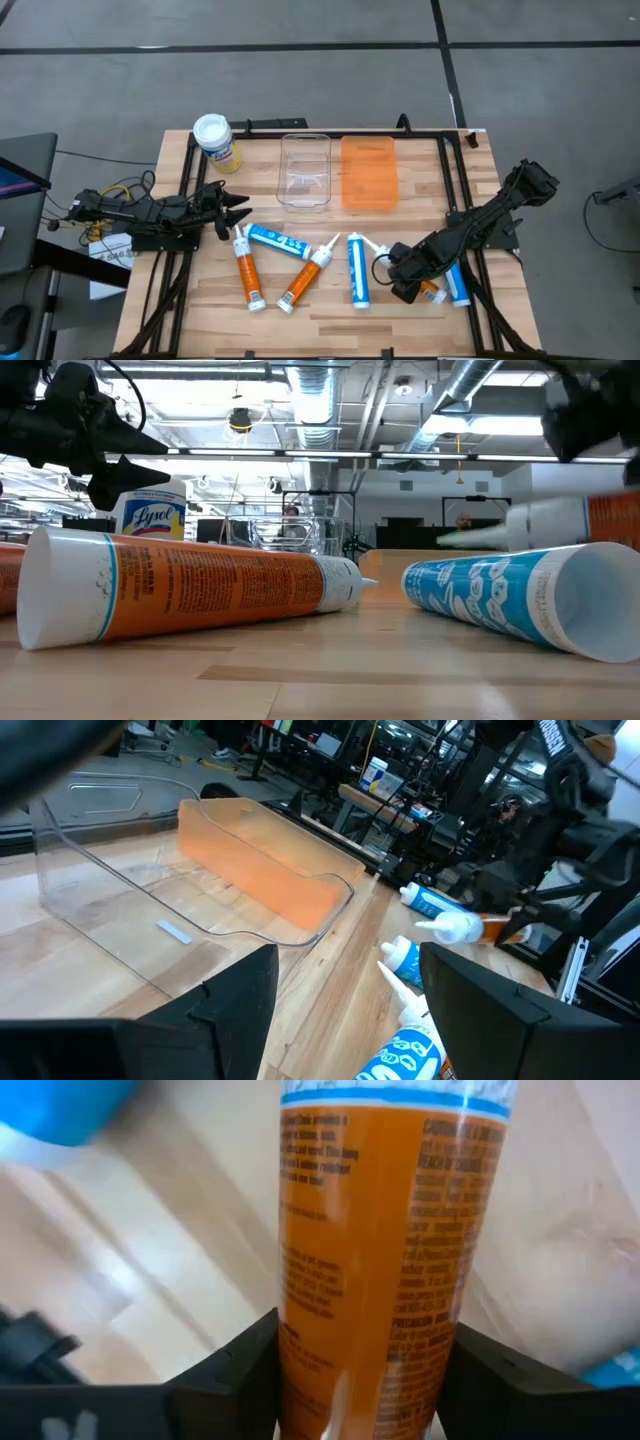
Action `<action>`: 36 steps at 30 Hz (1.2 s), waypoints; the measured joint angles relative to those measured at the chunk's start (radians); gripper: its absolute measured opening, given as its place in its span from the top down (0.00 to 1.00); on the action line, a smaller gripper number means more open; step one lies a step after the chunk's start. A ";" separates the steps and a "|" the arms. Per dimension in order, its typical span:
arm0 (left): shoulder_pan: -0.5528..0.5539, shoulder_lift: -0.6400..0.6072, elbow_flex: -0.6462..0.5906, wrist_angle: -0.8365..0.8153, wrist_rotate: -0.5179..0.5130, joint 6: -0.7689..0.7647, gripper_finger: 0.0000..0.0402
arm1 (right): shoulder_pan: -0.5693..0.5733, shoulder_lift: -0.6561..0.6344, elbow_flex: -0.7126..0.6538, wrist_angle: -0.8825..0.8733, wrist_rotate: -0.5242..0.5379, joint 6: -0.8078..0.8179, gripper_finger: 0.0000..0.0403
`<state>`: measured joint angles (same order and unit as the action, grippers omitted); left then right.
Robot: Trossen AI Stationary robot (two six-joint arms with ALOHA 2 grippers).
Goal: Pick & place silicon tubes, Sealant and Lysol wipes
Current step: Put the right orange sealant into the orange bin
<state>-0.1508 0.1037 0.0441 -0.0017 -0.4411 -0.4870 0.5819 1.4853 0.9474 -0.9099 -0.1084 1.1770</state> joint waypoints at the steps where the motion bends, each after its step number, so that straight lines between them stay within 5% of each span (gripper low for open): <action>1: 0.000 0.000 0.000 0.000 0.000 0.000 0.41 | 0.000 0.000 0.025 -0.024 0.004 0.000 0.53; 14: 0.000 0.000 0.000 0.002 0.000 0.000 0.41 | -0.100 -0.001 0.266 -0.255 0.201 0.060 0.53; 36: 0.000 0.000 0.000 0.003 0.000 0.000 0.41 | -0.675 -0.001 0.274 -0.257 0.368 0.044 0.53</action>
<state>-0.1507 0.1036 0.0444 0.0010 -0.4409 -0.4870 -0.0928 1.4845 1.2217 -1.1667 0.2601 1.2210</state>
